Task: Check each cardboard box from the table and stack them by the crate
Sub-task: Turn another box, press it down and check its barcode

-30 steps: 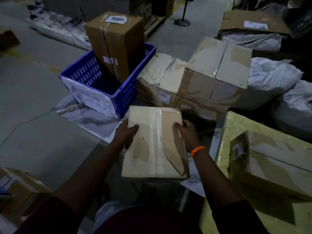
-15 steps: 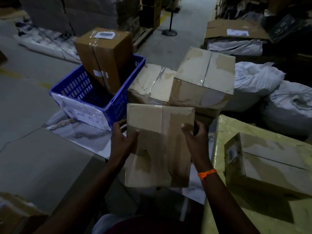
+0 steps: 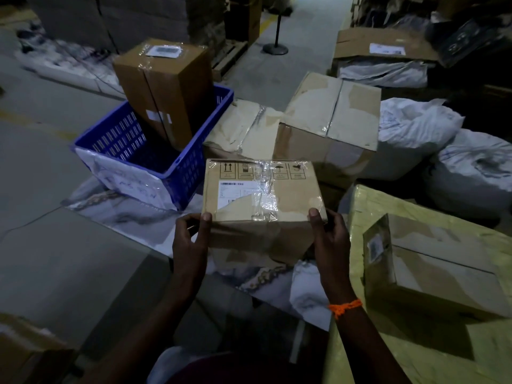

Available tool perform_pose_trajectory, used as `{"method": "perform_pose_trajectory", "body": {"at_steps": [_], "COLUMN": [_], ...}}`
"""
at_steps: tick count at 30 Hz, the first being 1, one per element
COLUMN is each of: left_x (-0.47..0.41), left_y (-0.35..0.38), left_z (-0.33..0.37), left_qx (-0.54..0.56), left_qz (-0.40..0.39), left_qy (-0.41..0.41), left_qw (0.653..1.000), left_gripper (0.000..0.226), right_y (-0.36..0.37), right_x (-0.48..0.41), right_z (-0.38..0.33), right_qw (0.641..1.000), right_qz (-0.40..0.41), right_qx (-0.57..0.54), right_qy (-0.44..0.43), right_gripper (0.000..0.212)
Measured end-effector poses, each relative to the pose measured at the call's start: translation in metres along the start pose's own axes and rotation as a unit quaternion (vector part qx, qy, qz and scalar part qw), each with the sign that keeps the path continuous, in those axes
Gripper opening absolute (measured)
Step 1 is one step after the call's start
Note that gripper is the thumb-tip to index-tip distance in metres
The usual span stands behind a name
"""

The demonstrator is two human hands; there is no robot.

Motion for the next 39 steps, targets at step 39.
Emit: {"method": "perform_pose_trajectory", "body": {"at_steps": [39], "left_x": [-0.043], "left_y": [-0.048], "left_z": [0.089], "left_qx": [-0.254], "left_qz": [-0.094], "left_qy": [0.143], "left_qw": [0.952], "left_gripper": [0.072], "right_y": [0.063], "right_x": [0.011], "right_z": [0.057], "right_qw": [0.961], "right_qz": [-0.207], "right_qx": [0.013], "right_qy": [0.184], "right_gripper": [0.024]}}
Point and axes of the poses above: each hand's wrist, its own x-axis away from the middle knuckle, its own y-axis out of the palm, z = x × y, the point moved 7 cm from there along -x, towards the middle knuckle, and after that the axes turned 7 degrees about y, right-handed, at the moved point
